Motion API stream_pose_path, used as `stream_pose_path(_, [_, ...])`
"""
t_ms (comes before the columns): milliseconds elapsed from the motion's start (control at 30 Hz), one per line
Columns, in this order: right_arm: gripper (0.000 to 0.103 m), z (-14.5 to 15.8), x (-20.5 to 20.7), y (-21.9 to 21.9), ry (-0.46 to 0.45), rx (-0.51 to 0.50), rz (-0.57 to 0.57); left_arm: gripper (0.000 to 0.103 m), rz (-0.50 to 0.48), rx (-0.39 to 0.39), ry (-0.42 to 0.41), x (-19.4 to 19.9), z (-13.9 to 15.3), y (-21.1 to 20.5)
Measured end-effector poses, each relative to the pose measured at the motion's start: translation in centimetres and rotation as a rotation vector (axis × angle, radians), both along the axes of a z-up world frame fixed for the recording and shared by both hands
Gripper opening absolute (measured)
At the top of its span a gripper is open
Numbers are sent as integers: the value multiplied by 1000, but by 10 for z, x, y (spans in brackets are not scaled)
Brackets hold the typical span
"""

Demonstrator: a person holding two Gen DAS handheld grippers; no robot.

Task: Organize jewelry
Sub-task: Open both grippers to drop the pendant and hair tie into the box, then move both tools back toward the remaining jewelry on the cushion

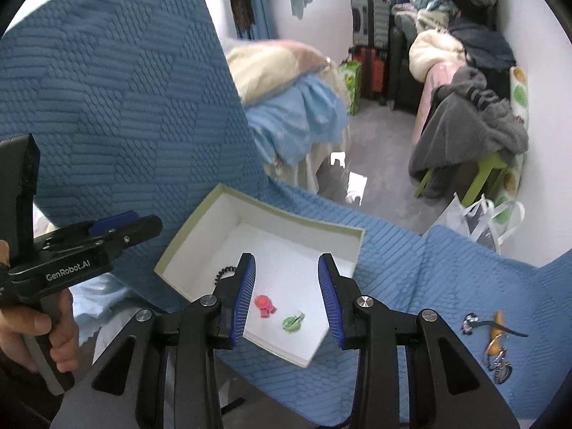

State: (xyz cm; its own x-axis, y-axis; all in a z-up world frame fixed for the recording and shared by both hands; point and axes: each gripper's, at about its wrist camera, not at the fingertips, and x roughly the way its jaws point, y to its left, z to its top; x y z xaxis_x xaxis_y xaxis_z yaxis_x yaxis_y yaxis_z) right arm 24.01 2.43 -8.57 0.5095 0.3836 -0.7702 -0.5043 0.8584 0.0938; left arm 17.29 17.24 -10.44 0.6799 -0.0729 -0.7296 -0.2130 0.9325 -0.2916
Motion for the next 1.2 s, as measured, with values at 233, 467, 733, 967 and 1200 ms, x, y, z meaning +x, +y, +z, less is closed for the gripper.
stream_pose_path(233, [34, 25, -23, -26, -63, 29, -23, 54, -12, 18, -72, -25, 34, -20])
stream_pose_path(467, [34, 48, -47, -59, -126, 40, -72, 54, -50, 33, -121, -39, 55, -54])
stream_pose_path(733, [34, 66, -79, -111, -190, 52, -147, 54, -107, 32, -160, -50, 70, -96])
stream_pose_path(967, [34, 74, -106, -178, -235, 47, -270, 54, -213, 15, -155, -51, 62, -146])
stream_pose_path(1200, [34, 64, -122, -245, -246, 40, -401, 54, -314, -3, -128, -39, 44, -189])
